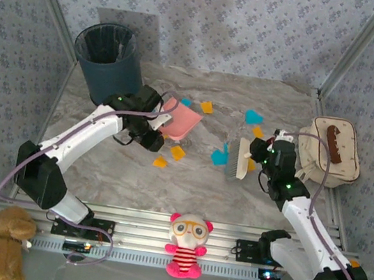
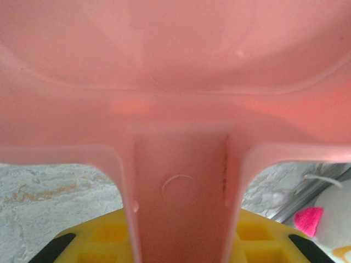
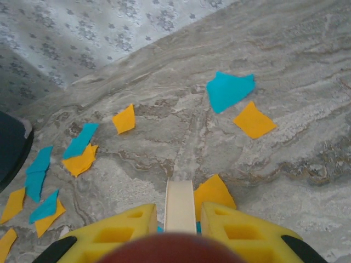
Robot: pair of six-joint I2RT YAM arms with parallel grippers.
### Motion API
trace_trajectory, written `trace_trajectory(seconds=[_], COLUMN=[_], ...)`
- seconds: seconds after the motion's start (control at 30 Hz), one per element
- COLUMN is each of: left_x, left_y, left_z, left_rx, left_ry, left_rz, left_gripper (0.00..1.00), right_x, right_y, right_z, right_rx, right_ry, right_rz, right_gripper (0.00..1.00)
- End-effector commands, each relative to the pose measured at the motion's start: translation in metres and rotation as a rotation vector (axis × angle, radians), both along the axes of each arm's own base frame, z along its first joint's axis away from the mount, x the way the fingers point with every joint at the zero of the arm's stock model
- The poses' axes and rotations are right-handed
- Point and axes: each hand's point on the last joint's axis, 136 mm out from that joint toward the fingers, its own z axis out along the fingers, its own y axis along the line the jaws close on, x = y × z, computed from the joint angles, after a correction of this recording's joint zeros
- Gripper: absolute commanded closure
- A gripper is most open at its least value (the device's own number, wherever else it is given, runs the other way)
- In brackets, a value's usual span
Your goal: Sweep away the paper scraps from the table
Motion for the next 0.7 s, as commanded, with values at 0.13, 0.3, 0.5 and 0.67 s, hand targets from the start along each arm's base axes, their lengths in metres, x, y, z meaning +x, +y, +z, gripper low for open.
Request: trace_trajectory(seconds=[0.13,0.3,0.5,0.67], left_x=[-0.017,-0.032,-0.034,-0.032], left_y=[0.005,0.001,-0.002,-0.011], left_z=[-0.004,-0.019,-0.037,-0.049], left_rx=[0.103,0.173,0.267,0.322], left_ry=[-0.025,-0.005,0.062,0.103], left_rz=[-0.209,-0.352,-0.409,-0.450], left_gripper=[1.00,1.00,1.00,1.00], right_x=[-0.003,-0.008,-0.008,-0.002], right_y=[-0.016,-0.035,-0.057,-0.067], right_z=[0.049,0.050,0.052,0.053], right_rx=[-0.211,-0.355,-0.505,-0.536], right_ry=[-0.085,-0.045,-0.016,-0.031], right_rz=[-0.001,-0.040,-0.102,-0.133], right_gripper=[1.00,1.00,1.00,1.00])
